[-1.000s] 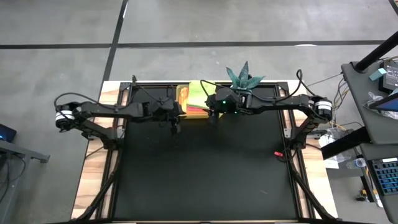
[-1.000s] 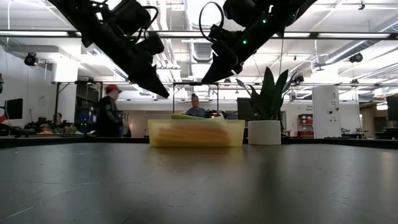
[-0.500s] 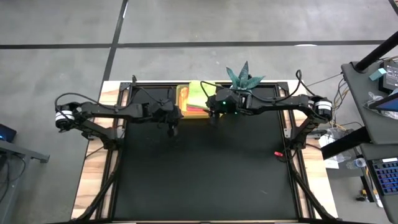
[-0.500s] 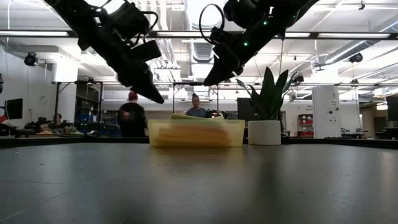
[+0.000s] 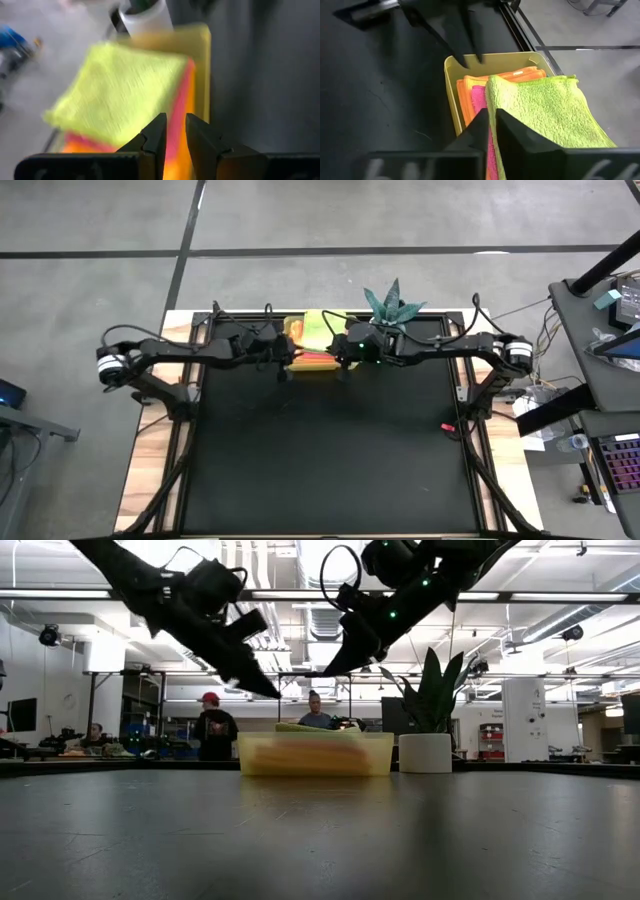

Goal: Fold microfiber towels
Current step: Put the green microfiber cloth into the yellow bin

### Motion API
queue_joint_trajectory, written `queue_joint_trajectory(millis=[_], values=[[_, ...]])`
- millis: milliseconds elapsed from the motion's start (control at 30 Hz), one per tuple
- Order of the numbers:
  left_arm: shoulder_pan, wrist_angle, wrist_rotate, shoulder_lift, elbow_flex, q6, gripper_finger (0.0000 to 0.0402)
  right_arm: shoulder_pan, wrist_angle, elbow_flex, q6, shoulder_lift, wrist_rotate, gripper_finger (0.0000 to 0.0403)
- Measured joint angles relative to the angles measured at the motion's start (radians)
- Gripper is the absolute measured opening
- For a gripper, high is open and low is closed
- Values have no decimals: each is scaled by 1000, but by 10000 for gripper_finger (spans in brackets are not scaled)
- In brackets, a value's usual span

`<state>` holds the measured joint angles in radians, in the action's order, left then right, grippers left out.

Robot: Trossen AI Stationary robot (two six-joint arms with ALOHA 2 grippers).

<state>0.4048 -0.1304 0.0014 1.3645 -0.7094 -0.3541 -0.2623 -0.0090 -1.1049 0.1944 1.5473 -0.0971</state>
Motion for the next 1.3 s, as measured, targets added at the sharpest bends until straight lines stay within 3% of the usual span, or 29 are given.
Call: queue_joint_trajectory(millis=[200, 400, 667, 833, 1033, 1100, 1167, 1233, 1300], values=[[35, -251, 6, 181, -29, -3, 58, 0, -1, -32, 26, 47, -4, 9], [65, -222, -12, 334, -96, 14, 58, -10, -23, -33, 39, 57, -9, 9], [49, -124, -5, 321, -102, 62, 58, -27, -18, -31, 42, 58, -9, 9], [42, -119, 75, 291, -102, 89, 58, -32, -16, -31, 42, 58, -9, 9], [35, -110, 79, 229, -102, 135, 58, -33, -15, -31, 39, 58, -8, 9], [22, -91, 80, 189, -99, 161, 58, -33, 1, -25, 60, 58, 37, 9], [-13, -72, 105, 134, -88, 172, 58, -34, 70, 2, 93, 55, 169, 9], [-76, -70, 124, 82, -67, 175, 58, -23, 188, 43, 119, 51, 311, 9], [-156, -71, 126, 31, -45, 184, 58, -5, 326, 91, 155, 45, 365, 9]])
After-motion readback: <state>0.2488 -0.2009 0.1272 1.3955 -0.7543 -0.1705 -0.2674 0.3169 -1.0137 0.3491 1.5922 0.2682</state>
